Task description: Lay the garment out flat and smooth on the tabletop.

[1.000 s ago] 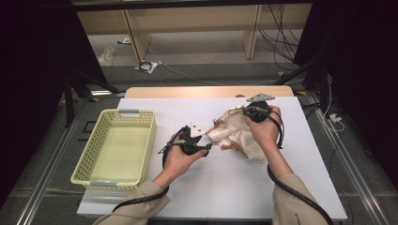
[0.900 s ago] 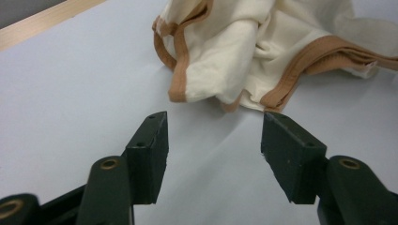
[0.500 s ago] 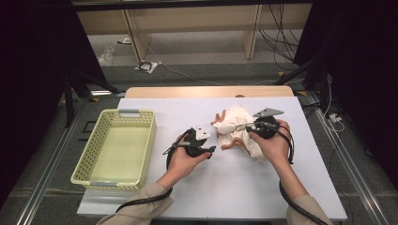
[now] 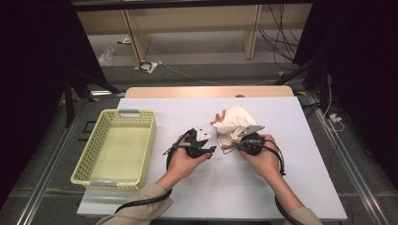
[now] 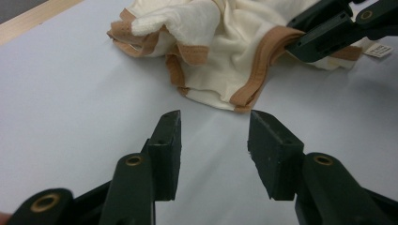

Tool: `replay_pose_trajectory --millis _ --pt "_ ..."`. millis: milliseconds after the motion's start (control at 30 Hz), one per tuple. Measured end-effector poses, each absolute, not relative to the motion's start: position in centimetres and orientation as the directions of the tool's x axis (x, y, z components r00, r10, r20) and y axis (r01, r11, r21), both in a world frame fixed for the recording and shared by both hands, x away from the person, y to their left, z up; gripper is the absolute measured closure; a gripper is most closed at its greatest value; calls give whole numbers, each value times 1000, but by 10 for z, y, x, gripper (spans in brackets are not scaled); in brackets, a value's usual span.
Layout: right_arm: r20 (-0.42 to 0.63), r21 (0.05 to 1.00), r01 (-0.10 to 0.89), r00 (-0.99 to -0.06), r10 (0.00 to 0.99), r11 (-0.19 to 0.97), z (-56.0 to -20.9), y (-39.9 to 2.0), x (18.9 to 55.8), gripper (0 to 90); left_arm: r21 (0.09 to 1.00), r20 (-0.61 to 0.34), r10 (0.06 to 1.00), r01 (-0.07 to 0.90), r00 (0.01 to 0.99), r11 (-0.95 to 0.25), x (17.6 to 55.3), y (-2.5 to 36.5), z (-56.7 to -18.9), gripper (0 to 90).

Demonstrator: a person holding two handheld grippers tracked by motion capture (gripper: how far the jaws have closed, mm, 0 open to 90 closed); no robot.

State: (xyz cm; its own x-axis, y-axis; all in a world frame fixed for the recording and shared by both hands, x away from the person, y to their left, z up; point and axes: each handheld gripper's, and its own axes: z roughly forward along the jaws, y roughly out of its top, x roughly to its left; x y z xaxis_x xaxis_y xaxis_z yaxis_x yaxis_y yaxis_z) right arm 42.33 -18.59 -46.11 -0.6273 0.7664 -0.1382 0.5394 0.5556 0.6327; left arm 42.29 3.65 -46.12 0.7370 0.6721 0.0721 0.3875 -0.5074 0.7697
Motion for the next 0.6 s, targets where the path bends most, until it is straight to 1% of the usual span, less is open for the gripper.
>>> replay_pose_trajectory --millis 67,300,367,467,600 --pt "-134 633 542 -627 767 553 -461 -188 420 851 769 71 673 389 736 -507 424 37 -461 555" --pt "-128 623 520 -670 732 585 -456 -212 395 850 761 65 661 392 748 -518 423 33 -462 554" --pt "-114 615 520 -686 719 593 -454 -226 380 848 756 67 652 388 756 -528 423 30 -464 548" --pt "-109 614 512 -699 707 601 -455 -233 371 846 749 58 636 388 770 -538 421 24 -466 538" --pt "-95 586 520 -718 689 622 -460 -247 355 808 742 45 623 391 781 -544 419 17 -468 516"
